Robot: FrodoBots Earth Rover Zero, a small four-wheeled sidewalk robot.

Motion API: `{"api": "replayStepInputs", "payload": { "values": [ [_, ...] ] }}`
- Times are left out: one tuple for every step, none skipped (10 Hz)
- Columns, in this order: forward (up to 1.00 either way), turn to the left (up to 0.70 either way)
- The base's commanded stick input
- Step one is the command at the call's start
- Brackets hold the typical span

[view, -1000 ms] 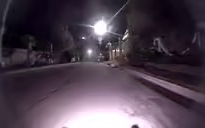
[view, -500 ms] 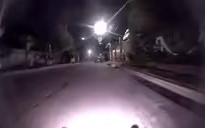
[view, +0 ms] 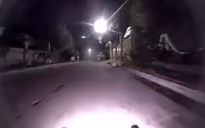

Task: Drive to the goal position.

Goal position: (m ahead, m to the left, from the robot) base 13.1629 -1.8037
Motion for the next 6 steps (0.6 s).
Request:
{"api": "replayStepInputs", "payload": {
  "values": [
    [0.70, 0.00],
    [0.70, 0.00],
    [0.70, 0.00],
    [0.70, 0.00],
    [0.70, 0.00],
    [0.70, 0.00]
  ]
}}
